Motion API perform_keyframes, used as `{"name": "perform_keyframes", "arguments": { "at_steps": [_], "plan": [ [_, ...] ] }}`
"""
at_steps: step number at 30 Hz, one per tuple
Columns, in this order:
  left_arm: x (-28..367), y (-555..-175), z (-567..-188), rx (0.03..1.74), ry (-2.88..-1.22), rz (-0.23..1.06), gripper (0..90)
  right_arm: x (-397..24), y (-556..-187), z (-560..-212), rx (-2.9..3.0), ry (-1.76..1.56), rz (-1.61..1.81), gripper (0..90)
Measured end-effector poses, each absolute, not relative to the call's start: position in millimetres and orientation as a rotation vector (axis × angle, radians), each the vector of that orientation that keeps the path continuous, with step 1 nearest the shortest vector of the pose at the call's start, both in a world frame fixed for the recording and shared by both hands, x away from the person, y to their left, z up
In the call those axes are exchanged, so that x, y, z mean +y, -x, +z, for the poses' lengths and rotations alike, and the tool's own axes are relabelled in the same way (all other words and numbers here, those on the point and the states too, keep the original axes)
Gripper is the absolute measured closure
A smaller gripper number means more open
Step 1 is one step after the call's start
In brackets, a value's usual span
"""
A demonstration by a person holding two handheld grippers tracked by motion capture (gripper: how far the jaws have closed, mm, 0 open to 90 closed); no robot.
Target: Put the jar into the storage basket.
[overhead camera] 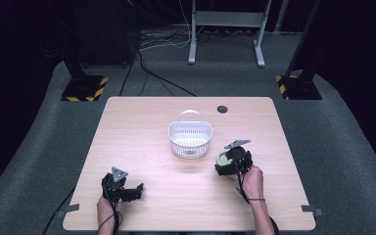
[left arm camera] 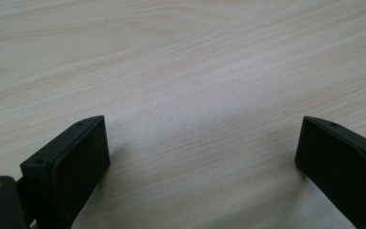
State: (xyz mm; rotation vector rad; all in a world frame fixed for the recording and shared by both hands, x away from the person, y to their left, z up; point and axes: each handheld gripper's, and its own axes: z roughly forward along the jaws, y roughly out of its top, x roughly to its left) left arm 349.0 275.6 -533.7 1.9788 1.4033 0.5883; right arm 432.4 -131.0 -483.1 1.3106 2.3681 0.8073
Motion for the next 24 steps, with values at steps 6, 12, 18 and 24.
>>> {"name": "perform_keyframes", "arguments": {
  "at_steps": [6, 12, 18, 24],
  "plan": [
    [276, -349, -534, 1.404, -1.979, 0.588, 3.8, -130, -431, -482, 2.368, -1.303, 0.797, 10.8],
    [276, -349, -534, 1.403, -1.979, 0.588, 3.8, -129, -427, -473, 2.356, -1.286, 0.819, 10.8],
    [276, -349, -534, 1.404, -1.979, 0.588, 3.8, -128, -425, -466, 2.352, -1.276, 0.827, 10.8],
    [276, -349, -534, 1.403, -1.979, 0.588, 3.8, -126, -421, -462, 2.355, -1.25, 0.84, 10.9]
  ]
}}
